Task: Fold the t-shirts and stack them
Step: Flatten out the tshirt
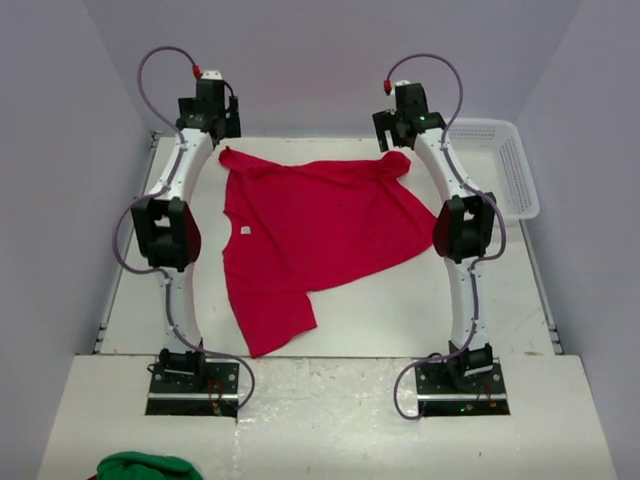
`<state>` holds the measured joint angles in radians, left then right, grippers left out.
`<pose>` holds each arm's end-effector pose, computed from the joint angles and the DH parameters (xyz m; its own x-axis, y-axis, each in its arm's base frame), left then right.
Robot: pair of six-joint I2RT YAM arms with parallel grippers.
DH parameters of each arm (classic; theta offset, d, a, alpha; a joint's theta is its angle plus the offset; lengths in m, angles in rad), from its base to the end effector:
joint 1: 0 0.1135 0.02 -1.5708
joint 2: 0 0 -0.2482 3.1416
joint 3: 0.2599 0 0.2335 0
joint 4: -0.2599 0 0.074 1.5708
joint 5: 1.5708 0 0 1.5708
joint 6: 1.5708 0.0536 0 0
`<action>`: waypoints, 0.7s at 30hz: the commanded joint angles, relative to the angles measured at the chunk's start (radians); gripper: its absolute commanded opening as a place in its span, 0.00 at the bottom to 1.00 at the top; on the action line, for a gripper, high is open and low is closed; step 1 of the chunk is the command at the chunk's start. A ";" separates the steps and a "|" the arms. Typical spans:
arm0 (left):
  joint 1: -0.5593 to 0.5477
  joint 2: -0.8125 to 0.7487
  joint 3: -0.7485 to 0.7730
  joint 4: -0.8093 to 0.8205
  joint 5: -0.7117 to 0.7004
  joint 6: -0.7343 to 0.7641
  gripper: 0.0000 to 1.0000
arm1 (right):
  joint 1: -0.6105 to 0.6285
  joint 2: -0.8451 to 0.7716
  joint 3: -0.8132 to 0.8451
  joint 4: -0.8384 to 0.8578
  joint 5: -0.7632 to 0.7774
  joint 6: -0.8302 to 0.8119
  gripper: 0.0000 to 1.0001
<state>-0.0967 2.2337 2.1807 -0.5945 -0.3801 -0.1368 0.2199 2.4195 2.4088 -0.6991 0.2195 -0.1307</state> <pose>0.4996 -0.0285 0.2824 -0.5668 -0.0722 -0.8207 -0.2848 0.9519 0.1129 0.5182 0.1039 0.2528 -0.6238 -0.2698 -0.7335 -0.1342 0.9616 -0.2395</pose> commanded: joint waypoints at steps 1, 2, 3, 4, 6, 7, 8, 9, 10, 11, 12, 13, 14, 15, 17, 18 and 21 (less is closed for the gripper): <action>-0.029 -0.296 -0.086 0.012 -0.056 -0.079 1.00 | 0.022 -0.221 -0.037 -0.034 0.014 0.057 0.99; -0.050 -0.336 -0.132 0.016 -0.062 -0.080 1.00 | 0.030 -0.261 -0.125 -0.066 0.009 0.119 0.99; -0.078 -0.394 -0.195 0.000 -0.095 -0.084 0.98 | 0.051 -0.357 -0.196 -0.066 0.000 0.167 0.98; -0.131 -0.413 -0.222 -0.020 -0.098 -0.095 0.92 | 0.070 -0.414 -0.273 -0.053 -0.008 0.196 0.97; -0.173 -0.446 -0.299 -0.106 -0.033 -0.134 0.83 | 0.134 -0.579 -0.529 0.047 0.015 0.232 0.97; -0.204 -0.465 -0.344 -0.117 -0.002 -0.167 0.61 | 0.151 -0.620 -0.589 0.070 0.020 0.238 0.96; -0.218 -0.486 -0.399 -0.111 0.016 -0.185 0.43 | 0.165 -0.652 -0.670 0.085 0.020 0.270 0.90; -0.228 -0.534 -0.517 -0.090 0.044 -0.204 0.23 | 0.171 -0.680 -0.704 0.084 -0.015 0.287 0.80; -0.236 -0.555 -0.569 -0.061 0.056 -0.208 0.00 | 0.171 -0.727 -0.735 0.087 -0.040 0.308 0.59; -0.236 -0.568 -0.610 -0.042 0.066 -0.217 0.00 | 0.170 -0.749 -0.805 0.113 -0.048 0.351 0.01; -0.236 -0.574 -0.655 -0.041 0.070 -0.221 0.00 | 0.171 -0.767 -0.841 0.127 -0.060 0.365 0.00; -0.233 -0.574 -0.673 -0.036 0.073 -0.227 0.00 | 0.171 -0.784 -0.864 0.133 -0.101 0.378 0.00; -0.230 -0.569 -0.682 -0.036 0.078 -0.230 0.00 | 0.173 -0.786 -0.891 0.119 -0.109 0.410 0.00; -0.225 -0.553 -0.682 -0.040 0.108 -0.233 0.00 | 0.171 -0.784 -0.901 0.104 -0.109 0.424 0.00; -0.210 -0.533 -0.680 -0.031 0.144 -0.245 0.00 | 0.173 -0.777 -0.928 0.070 -0.100 0.437 0.00; -0.202 -0.498 -0.662 -0.037 0.189 -0.253 0.00 | 0.171 -0.777 -0.945 0.066 -0.094 0.440 0.00; -0.163 -0.410 -0.621 -0.062 0.262 -0.274 0.00 | 0.171 -0.783 -1.019 0.064 -0.083 0.468 0.00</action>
<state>-0.2924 1.7836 1.5009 -0.6552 -0.2214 -0.3637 0.3874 1.6428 1.4357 -0.6197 0.1387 0.2729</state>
